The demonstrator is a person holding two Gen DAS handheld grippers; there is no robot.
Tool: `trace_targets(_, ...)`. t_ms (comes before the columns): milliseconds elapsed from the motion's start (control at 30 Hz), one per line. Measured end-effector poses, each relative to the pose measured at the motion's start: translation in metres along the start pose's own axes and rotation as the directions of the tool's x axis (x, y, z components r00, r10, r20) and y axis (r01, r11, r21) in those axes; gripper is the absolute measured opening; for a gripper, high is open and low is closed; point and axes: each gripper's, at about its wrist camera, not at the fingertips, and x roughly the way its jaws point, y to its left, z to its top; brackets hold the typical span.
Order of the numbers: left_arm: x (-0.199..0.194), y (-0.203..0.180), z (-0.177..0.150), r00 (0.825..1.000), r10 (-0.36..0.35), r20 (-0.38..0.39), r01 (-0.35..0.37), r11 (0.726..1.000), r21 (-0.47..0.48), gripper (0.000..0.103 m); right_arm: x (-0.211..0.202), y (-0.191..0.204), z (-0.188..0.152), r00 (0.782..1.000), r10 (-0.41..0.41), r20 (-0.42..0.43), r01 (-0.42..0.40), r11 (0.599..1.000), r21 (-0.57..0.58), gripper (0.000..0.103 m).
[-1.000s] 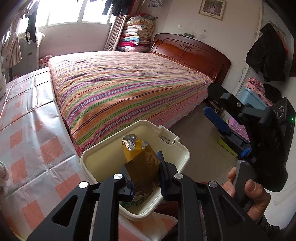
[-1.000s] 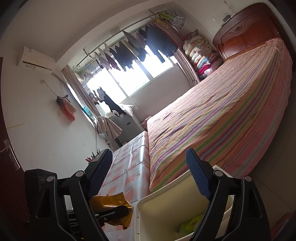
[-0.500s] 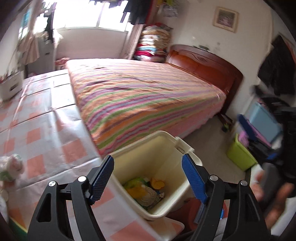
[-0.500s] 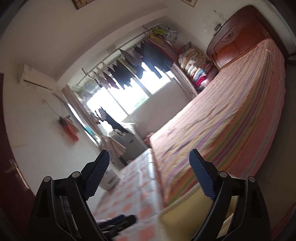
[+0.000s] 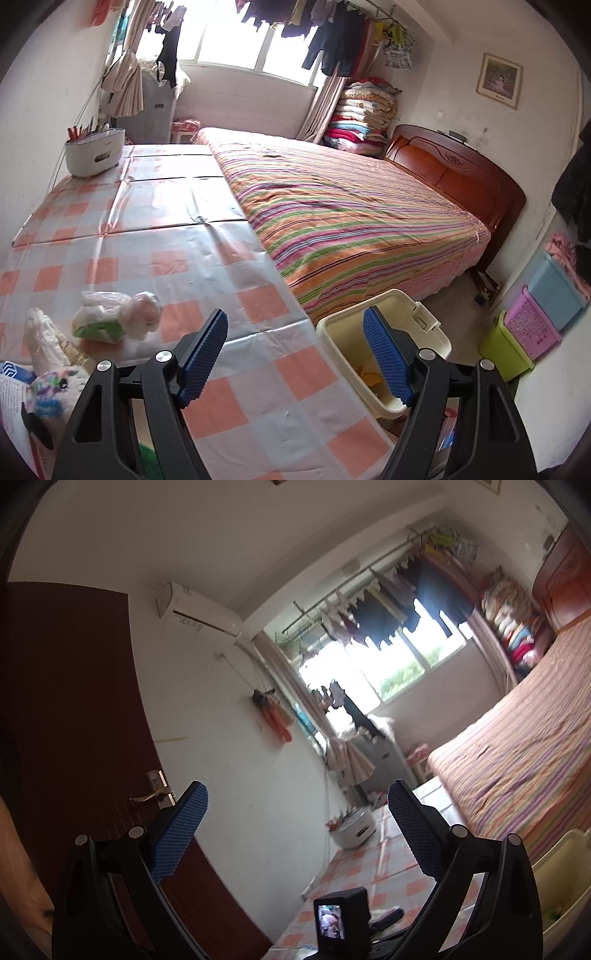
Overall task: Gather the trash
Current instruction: 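Move both tools back over the trash on the table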
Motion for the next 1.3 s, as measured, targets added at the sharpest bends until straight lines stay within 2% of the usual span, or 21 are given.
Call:
trace_targets(167, -0.020, 0.020, -0.002, 0.999, 0.030, 0.030, -0.029, 0.999, -0.021, 0.074, 0.025, 0.027, -0.015, 0.997, 0.028, -0.075, -0.028, 1.000, 0.007, 0.096)
trace_targets(333, -0.036, 0.045, -0.005, 0.997, 0.062, 0.048, -0.059, 0.996, -0.060, 0.074, 0.027, 0.057, -0.002, 0.996, 0.062, -0.065, -0.065, 0.997, -0.040, 0.096)
trace_targets(433, -0.043, 0.060, -0.007, 0.995, 0.084, 0.048, -0.079, 0.993, -0.084, 0.074, 0.033, 0.068, 0.005, 0.996, 0.055, -0.064, -0.058, 0.997, -0.054, 0.096)
trace_targets(567, -0.051, 0.076, -0.009, 0.993, 0.104, 0.052, -0.098, 0.988, -0.117, 0.074, 0.052, 0.081, -0.008, 0.986, 0.083, -0.148, -0.088, 0.996, -0.029, 0.096)
trace_targets(667, -0.062, 0.088, -0.010, 0.989, 0.129, 0.066, -0.120, 0.984, -0.133, 0.074, 0.063, 0.089, -0.034, 0.971, 0.114, -0.212, -0.122, 0.992, -0.026, 0.096)
trace_targets(733, -0.074, 0.100, -0.011, 0.983, 0.167, 0.082, -0.154, 0.977, -0.146, 0.074, 0.064, 0.079, -0.044, 0.965, 0.120, -0.231, -0.128, 0.992, -0.018, 0.096)
trace_targets(800, -0.086, 0.115, -0.011, 0.972, 0.215, 0.092, -0.199, 0.967, -0.161, 0.074, 0.068, 0.056, -0.053, 0.967, 0.088, -0.239, -0.095, 0.995, -0.019, 0.096)
trace_targets(867, -0.101, 0.134, -0.011, 0.953, 0.283, 0.109, -0.260, 0.947, -0.187, 0.074, 0.076, 0.022, -0.062, 0.966, 0.049, -0.253, -0.058, 0.998, -0.026, 0.096)
trace_targets(933, -0.114, 0.156, -0.011, 0.926, 0.360, 0.113, -0.331, 0.919, -0.213, 0.074, 0.089, -0.009, -0.074, 0.960, 0.005, -0.281, -0.027, 0.997, -0.074, 0.096)
trace_targets(967, -0.117, 0.162, -0.012, 0.919, 0.379, 0.108, -0.350, 0.911, -0.218, 0.074, 0.096, -0.017, -0.082, 0.955, -0.007, -0.296, -0.022, 0.995, -0.095, 0.096)
trace_targets(1067, -0.128, 0.179, -0.015, 0.900, 0.427, 0.088, -0.401, 0.890, -0.218, 0.074, 0.135, -0.044, -0.123, 0.928, -0.047, -0.369, -0.015, 0.986, -0.164, 0.096)
trace_targets(1100, -0.130, 0.183, -0.016, 0.896, 0.437, 0.075, -0.415, 0.886, -0.207, 0.074, 0.151, -0.049, -0.139, 0.908, -0.056, -0.415, -0.023, 0.983, -0.181, 0.096)
trace_targets(1200, -0.128, 0.192, -0.023, 0.888, 0.459, 0.027, -0.448, 0.878, -0.168, 0.074, 0.179, -0.067, -0.186, 0.815, 0.011, -0.579, -0.125, 0.980, -0.157, 0.096)
trace_targets(1300, -0.128, 0.201, -0.029, 0.891, 0.455, -0.003, -0.447, 0.875, -0.186, 0.074, 0.195, -0.086, -0.223, 0.732, 0.006, -0.682, -0.149, 0.977, -0.151, 0.097)
